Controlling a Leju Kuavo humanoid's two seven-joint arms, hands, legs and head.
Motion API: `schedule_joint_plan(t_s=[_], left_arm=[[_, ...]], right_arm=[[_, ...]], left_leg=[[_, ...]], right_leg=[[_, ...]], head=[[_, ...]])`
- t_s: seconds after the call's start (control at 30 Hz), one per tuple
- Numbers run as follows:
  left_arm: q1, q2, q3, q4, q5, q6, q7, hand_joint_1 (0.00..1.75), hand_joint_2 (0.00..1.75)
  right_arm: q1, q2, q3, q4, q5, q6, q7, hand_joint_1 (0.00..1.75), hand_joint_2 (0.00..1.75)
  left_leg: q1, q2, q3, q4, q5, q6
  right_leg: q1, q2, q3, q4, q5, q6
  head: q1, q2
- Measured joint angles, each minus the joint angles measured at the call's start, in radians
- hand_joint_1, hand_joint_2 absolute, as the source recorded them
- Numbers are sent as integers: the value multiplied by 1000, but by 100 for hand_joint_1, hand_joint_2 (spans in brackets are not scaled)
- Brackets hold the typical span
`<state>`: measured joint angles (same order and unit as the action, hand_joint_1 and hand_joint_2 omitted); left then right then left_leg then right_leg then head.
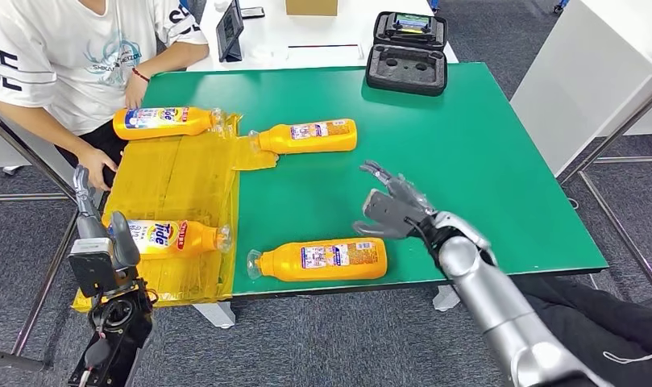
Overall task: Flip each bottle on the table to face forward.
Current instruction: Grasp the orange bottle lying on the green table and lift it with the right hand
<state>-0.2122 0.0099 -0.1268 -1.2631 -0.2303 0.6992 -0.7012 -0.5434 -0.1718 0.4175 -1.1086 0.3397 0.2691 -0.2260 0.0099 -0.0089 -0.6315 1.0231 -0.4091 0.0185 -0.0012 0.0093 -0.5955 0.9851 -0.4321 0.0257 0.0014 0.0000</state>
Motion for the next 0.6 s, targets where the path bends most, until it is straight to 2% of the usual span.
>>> schedule_joint_plan(t_s=[0.23,0.43,0.6], left_arm=[[11,-2,6,-8,1,0,0,0,0],[11,-11,18,-7,-8,0,0,0,0],[11,-15,18,-7,-8,0,0,0,0]], right_arm=[[-107,-8,97,108,0,92,-34,0,175],[-148,34,192,210,10,99,-69,0,175],[-167,55,233,252,12,108,-74,0,175]], left_leg=[[1,-1,0,0,0,0],[1,0,0,0,0,0],[1,-1,0,0,0,0]], right_leg=[[1,0,0,0,0,0],[1,0,0,0,0,0],[0,0,0,0,0,0]], head=[[0,0],[0,0],[0,0]])
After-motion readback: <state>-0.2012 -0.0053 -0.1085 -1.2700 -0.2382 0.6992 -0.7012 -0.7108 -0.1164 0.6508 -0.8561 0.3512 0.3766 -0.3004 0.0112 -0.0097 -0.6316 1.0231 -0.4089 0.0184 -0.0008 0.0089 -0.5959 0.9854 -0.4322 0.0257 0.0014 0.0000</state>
